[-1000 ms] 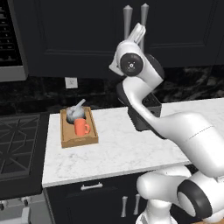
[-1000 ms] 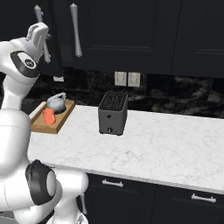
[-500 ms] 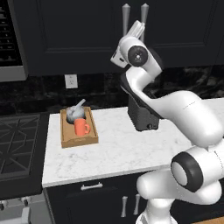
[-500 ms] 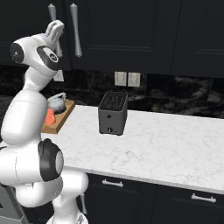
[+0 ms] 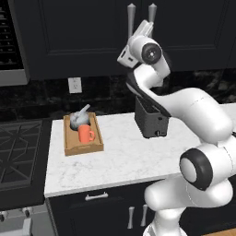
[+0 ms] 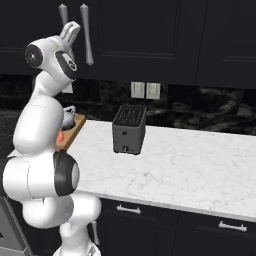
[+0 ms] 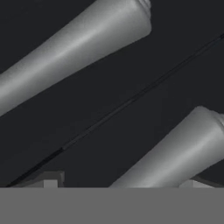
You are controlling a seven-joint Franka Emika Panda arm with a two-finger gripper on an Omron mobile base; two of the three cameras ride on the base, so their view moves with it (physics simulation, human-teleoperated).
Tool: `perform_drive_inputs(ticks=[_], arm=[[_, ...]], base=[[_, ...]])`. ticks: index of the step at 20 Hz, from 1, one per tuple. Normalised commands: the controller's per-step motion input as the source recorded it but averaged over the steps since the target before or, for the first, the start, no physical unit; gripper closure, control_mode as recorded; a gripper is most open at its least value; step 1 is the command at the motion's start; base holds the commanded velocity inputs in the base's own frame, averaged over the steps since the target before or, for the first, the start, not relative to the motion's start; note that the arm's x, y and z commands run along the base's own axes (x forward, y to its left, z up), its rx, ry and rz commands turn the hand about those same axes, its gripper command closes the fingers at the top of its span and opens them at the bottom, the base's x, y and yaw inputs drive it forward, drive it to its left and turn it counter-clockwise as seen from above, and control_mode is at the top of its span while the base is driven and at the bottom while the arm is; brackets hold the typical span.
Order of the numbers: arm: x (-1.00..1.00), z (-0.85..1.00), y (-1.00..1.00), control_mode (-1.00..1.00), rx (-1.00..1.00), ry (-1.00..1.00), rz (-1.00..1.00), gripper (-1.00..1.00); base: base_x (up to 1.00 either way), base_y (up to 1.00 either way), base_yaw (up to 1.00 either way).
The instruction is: Pick the kettle from the counter and place it on the tray. Then pick the mug from the cabinet and place it on the tray. Then close the cabinet doors.
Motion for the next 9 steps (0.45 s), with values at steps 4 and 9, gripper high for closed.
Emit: perform_drive_inputs(ticks=[4, 9], arm=[[0.89, -0.06, -0.17, -1.00, 0.02, 0.13, 0.08, -1.00], [0.84, -0.10, -0.17, -1.00, 0.02, 0.11, 0.08, -1.00]], base=[[0.00, 0.00, 0.00], [0.00, 0.00, 0.00]])
